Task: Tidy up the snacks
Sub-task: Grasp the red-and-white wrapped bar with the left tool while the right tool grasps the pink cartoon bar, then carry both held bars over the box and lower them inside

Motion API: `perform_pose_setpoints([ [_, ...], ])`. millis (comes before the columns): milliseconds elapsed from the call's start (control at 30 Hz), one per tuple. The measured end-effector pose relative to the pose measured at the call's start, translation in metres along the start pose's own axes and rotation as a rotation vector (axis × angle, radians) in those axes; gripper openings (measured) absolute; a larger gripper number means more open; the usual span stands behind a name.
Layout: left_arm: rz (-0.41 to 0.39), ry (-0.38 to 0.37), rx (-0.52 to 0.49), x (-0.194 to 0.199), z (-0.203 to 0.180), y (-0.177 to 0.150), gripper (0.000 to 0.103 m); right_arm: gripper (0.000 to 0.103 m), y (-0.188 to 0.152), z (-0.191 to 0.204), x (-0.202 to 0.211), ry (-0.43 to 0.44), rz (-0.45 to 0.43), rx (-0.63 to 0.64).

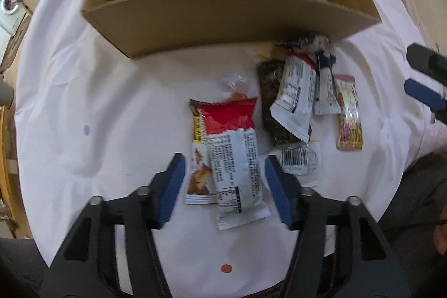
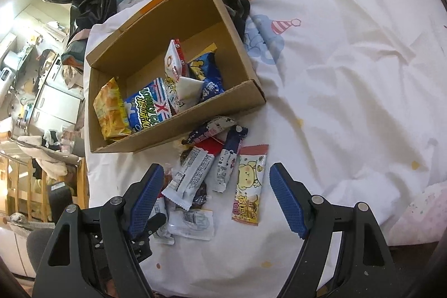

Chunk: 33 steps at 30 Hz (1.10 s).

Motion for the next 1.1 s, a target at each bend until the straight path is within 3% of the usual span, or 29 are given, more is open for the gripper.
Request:
perform_pose_setpoints([
  [33, 0.009, 0.002, -0.005, -0.002, 0.000, 0.000, 0.031, 0.081, 0.000, -0.002, 0.000, -0.003, 0.001, -0.005],
  [67, 0.019, 0.005, -0.008, -0.003, 0.001, 0.000, 0.025, 0.081, 0.001, -0.003, 0.000, -0.004, 0.001, -0.009],
  [200, 0.023, -0.032, 0.010, 0.007, 0.005, -0.002, 0.025, 0.081, 0.003, -0.007, -0.002, -0.006, 0.007, -0.028],
  [400, -0.059, -0.046, 0.106, 0.043, 0.029, -0.010, 0.025, 0.081, 0.003, -0.017, -0.009, -0.032, 0.034, -0.068],
  [433, -0.069, -0.051, 0.142, 0.048, 0.037, -0.010, 0.025, 0.079, 0.003, -0.020, -0.013, -0.045, 0.048, -0.075],
  [600, -0.094, -0.070, 0.223, 0.056, 0.055, -0.008, 0.025, 0.043, -0.004, -0.029, -0.041, -0.117, 0.149, -0.082],
  [833, -0.145, -0.083, 0.212, 0.072, 0.055, 0.001, 0.025, 0.041, -0.010, -0.014, -0.077, -0.243, 0.237, 0.006],
  [967, -0.144, -0.094, 0.241, 0.071, 0.058, 0.003, 0.025, 0.032, -0.011, -0.013, -0.086, -0.338, 0.245, 0.048],
  [1100, -0.149, -0.089, 0.263, 0.071, 0.064, 0.004, 0.025, 0.029, -0.011, -0.013, -0.082, -0.343, 0.228, 0.052],
])
Point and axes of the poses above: each gripper's, at about its wrist camera, not at the fingertips, and x roughly against the way its jaws point, z to its left, y to its top, the point moved 6 cm from there along -x, roughly the way its jaws point, and after that the axes turned 7 degrees about z, right-handed, at the moved point
